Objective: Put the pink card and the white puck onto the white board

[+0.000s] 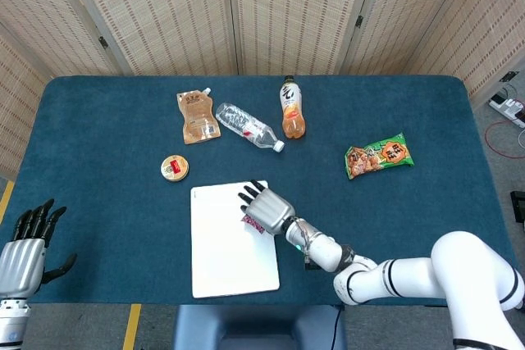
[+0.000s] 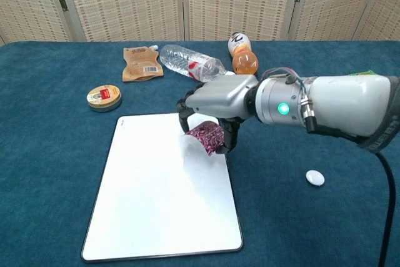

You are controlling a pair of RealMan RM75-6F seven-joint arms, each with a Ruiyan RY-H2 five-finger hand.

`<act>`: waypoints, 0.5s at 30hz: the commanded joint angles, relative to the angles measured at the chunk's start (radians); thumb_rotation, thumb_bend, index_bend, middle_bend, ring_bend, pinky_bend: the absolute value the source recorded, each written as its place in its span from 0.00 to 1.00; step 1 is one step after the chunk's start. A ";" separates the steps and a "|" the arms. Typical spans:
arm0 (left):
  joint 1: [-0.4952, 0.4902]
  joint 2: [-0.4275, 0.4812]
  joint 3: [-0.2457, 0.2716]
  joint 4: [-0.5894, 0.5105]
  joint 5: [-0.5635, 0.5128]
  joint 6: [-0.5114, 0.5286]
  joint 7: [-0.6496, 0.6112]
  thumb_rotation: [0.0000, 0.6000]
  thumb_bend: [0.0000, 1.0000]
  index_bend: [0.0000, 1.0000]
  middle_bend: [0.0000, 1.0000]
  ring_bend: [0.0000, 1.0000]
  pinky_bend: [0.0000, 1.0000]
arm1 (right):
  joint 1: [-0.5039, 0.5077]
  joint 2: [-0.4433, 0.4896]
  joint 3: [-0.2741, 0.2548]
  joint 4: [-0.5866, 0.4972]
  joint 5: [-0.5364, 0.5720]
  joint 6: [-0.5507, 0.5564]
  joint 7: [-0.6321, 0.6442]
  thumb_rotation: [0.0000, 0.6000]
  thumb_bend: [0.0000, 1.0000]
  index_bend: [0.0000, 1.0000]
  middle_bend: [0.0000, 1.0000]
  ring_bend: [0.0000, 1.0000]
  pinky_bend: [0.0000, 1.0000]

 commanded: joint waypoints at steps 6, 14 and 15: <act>0.005 0.000 0.003 0.005 -0.001 0.002 -0.004 1.00 0.32 0.14 0.03 0.06 0.00 | 0.022 -0.029 -0.002 0.017 0.019 -0.014 -0.013 1.00 0.30 0.00 0.11 0.01 0.00; 0.002 -0.002 0.002 0.004 0.004 0.000 -0.002 1.00 0.32 0.14 0.03 0.06 0.00 | -0.054 0.081 -0.036 -0.082 -0.065 0.070 0.046 1.00 0.30 0.00 0.11 0.00 0.00; 0.001 -0.003 0.001 0.004 0.004 -0.001 -0.002 1.00 0.32 0.14 0.03 0.06 0.00 | -0.070 0.100 -0.044 -0.098 -0.082 0.086 0.057 1.00 0.30 0.00 0.11 0.00 0.00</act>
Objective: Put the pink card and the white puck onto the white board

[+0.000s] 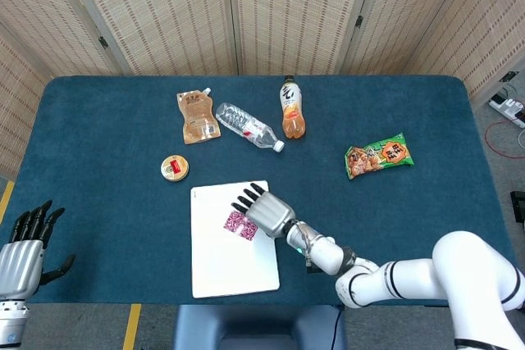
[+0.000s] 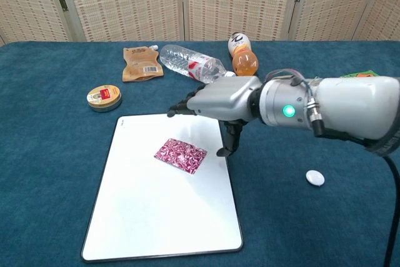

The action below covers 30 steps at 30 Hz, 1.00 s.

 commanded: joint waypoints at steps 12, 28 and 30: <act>-0.014 -0.002 -0.006 -0.015 0.009 -0.008 0.019 1.00 0.32 0.14 0.03 0.06 0.00 | -0.264 0.225 -0.168 -0.145 -0.267 0.219 0.156 1.00 0.30 0.22 0.15 0.01 0.00; -0.016 0.003 -0.003 -0.033 0.022 -0.002 0.028 1.00 0.32 0.14 0.03 0.06 0.00 | -0.408 0.193 -0.210 -0.040 -0.403 0.223 0.234 1.00 0.30 0.35 0.19 0.03 0.00; -0.014 0.003 -0.002 -0.032 0.021 -0.001 0.026 1.00 0.32 0.14 0.03 0.06 0.00 | -0.415 0.186 -0.203 -0.027 -0.408 0.215 0.238 1.00 0.30 0.35 0.19 0.03 0.00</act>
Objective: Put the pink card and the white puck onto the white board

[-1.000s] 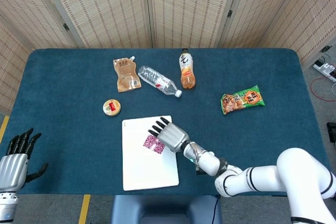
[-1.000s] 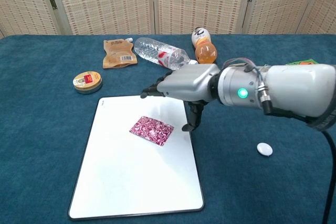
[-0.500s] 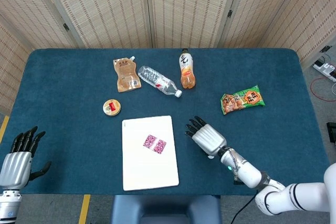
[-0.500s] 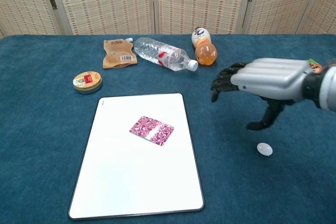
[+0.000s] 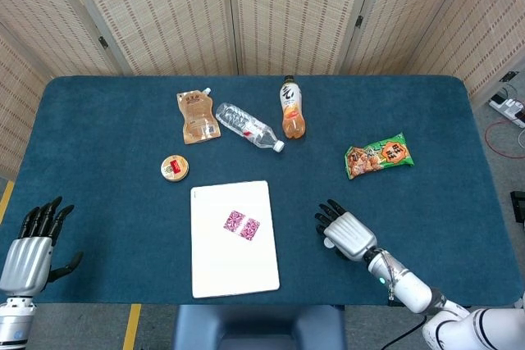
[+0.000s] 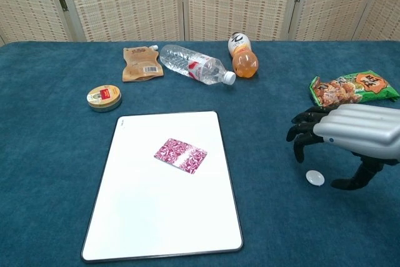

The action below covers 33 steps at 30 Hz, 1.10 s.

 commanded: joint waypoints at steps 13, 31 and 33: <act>0.000 -0.001 0.003 0.004 -0.001 -0.004 -0.004 1.00 0.32 0.14 0.03 0.06 0.00 | -0.029 -0.034 0.048 0.058 -0.010 -0.063 0.006 1.00 0.30 0.39 0.20 0.03 0.00; 0.001 -0.002 0.006 0.012 -0.005 -0.008 -0.009 1.00 0.32 0.14 0.03 0.06 0.00 | -0.044 -0.053 0.091 0.090 -0.007 -0.117 0.000 1.00 0.30 0.42 0.20 0.03 0.00; 0.001 -0.002 0.006 0.013 -0.005 -0.009 -0.009 1.00 0.32 0.14 0.03 0.06 0.00 | -0.044 -0.055 0.095 0.093 -0.008 -0.122 0.000 1.00 0.30 0.42 0.20 0.03 0.00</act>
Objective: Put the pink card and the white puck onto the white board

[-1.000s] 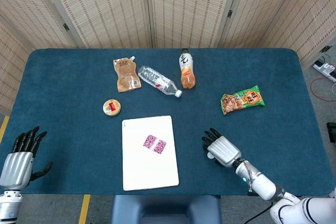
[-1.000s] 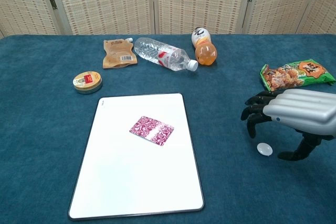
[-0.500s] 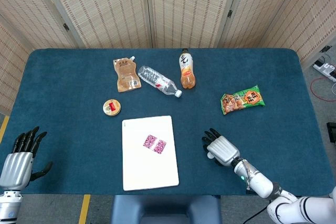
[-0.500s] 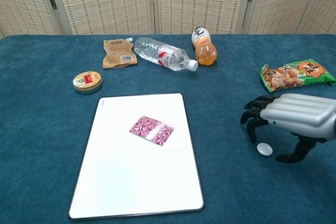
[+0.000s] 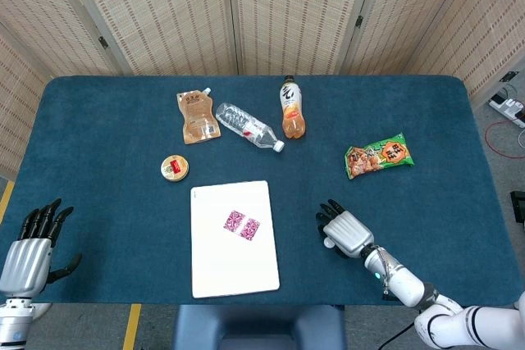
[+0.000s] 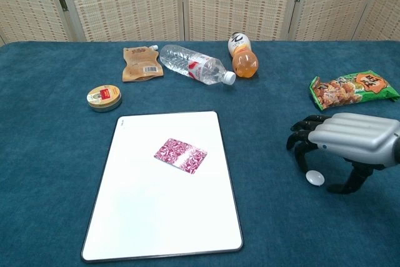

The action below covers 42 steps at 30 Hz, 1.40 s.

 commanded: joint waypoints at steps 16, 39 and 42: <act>-0.001 -0.004 -0.001 0.009 -0.004 -0.003 -0.008 1.00 0.32 0.14 0.03 0.06 0.00 | 0.000 -0.004 0.028 -0.005 0.003 -0.029 -0.018 1.00 0.30 0.47 0.21 0.04 0.00; 0.001 -0.003 0.000 0.009 0.001 0.002 -0.009 1.00 0.32 0.14 0.03 0.06 0.00 | 0.120 -0.028 0.169 -0.092 0.053 -0.105 -0.087 1.00 0.30 0.51 0.22 0.04 0.00; 0.003 -0.003 0.000 0.009 0.000 0.005 -0.010 1.00 0.32 0.14 0.03 0.06 0.00 | 0.170 -0.075 0.207 -0.075 0.115 -0.148 -0.116 1.00 0.30 0.51 0.22 0.04 0.00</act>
